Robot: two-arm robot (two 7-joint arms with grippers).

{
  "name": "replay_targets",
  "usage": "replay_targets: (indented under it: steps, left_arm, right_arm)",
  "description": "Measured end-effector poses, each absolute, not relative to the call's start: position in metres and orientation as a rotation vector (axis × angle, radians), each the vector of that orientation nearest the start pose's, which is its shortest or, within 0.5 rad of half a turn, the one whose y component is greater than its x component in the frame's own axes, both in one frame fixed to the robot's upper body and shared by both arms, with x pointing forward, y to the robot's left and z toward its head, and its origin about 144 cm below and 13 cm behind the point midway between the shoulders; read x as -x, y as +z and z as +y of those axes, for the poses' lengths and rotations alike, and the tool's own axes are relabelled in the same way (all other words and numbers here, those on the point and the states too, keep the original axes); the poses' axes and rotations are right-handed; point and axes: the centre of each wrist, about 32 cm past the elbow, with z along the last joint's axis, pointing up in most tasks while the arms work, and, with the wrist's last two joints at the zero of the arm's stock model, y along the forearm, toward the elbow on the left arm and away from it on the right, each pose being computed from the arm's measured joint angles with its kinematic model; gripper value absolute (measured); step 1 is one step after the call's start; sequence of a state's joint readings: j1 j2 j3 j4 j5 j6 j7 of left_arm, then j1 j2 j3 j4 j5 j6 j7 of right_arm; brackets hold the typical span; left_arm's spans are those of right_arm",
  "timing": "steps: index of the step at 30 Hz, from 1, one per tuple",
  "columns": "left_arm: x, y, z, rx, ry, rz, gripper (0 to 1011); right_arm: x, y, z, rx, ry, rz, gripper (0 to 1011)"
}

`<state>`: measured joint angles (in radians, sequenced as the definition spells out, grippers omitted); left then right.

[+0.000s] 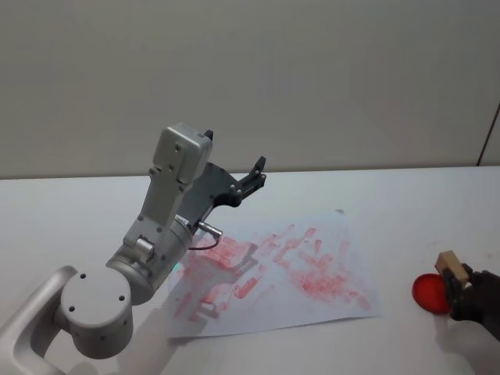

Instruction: Use the one hand to pick up the stamp and affix it onto the A4 paper.

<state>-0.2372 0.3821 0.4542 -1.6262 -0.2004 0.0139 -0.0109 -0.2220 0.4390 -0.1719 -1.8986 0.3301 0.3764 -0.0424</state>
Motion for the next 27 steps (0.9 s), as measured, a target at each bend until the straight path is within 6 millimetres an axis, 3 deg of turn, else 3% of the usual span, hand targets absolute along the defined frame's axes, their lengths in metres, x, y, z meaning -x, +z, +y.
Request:
replay_targets:
  steps: [18, 27]
  left_arm:
    - [-0.492, 1.204, 0.198, -0.061, 1.124, -0.268, 1001]
    - [-0.492, 1.204, 0.198, -0.061, 1.124, -0.268, 1001]
  right_arm:
    - [-0.398, 1.169, -0.269, 0.41, -1.305, 0.198, 229]
    - [-0.402, 1.168, -0.269, 0.419, -1.295, 0.196, 518]
